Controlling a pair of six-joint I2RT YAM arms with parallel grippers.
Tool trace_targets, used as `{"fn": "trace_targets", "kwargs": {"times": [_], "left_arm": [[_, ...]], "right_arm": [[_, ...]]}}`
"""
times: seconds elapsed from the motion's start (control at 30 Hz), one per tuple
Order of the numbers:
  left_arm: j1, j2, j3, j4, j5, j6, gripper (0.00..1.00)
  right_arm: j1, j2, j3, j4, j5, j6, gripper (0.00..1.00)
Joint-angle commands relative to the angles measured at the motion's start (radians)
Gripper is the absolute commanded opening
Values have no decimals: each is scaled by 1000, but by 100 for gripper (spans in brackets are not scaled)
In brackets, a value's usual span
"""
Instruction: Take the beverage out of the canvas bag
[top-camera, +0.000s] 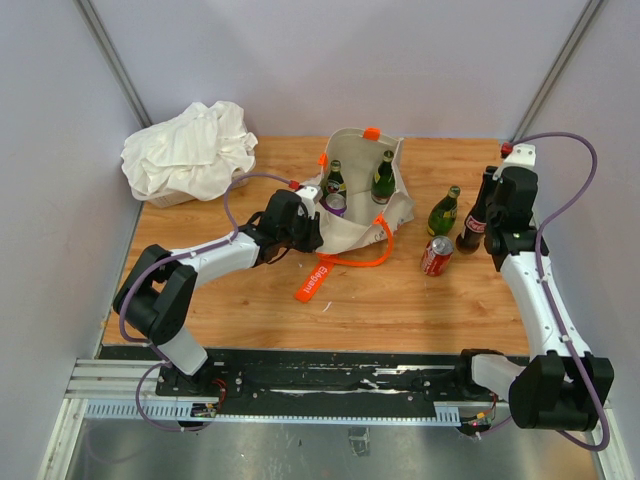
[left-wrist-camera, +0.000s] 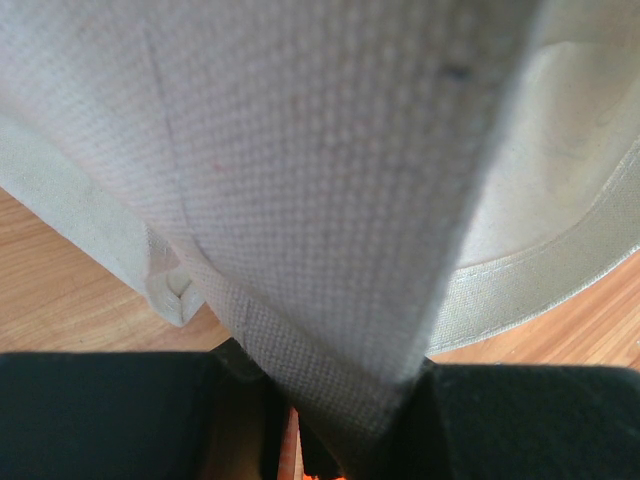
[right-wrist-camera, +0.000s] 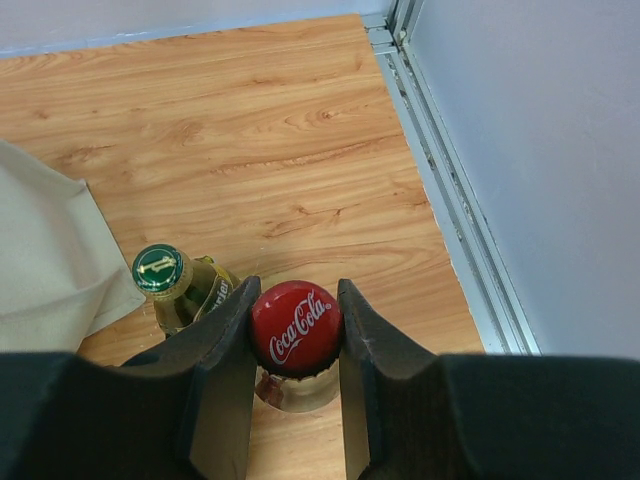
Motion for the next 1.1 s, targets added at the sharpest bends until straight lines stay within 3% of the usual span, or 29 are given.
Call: {"fn": "trace_targets", "kwargs": {"times": [0.0,0.17,0.27,0.33,0.43,0.47,0.53,0.63,0.77,1.07], "left_arm": [[-16,34,-1,-48,36,7,11],[-16,37,0,-50,35,10,11],[-16,38,2,-50,36,11,11],[-16,37,3,-52,35,12,11],[-16,36,3,-51,35,12,11],[-16,38,3,-52,35,12,11],[-16,38,3,-50,37,12,11],[-16,42,5,-50,40,13,11],[-16,43,5,-49,42,11,11],[-16,41,5,-46,46,7,11]], "right_arm": [[-6,-7,-5,179,40,24,1],[-6,12,-36,191,59,37,1],[-6,14,-49,193,75,49,8],[-6,9,-57,192,84,54,22],[-6,-2,-62,188,97,63,67],[-7,-4,-62,187,103,65,78],[-6,-10,-53,176,110,69,87],[-5,-19,-21,148,101,78,89],[26,-40,77,78,49,99,81],[382,69,383,-59,63,-28,56]]}}
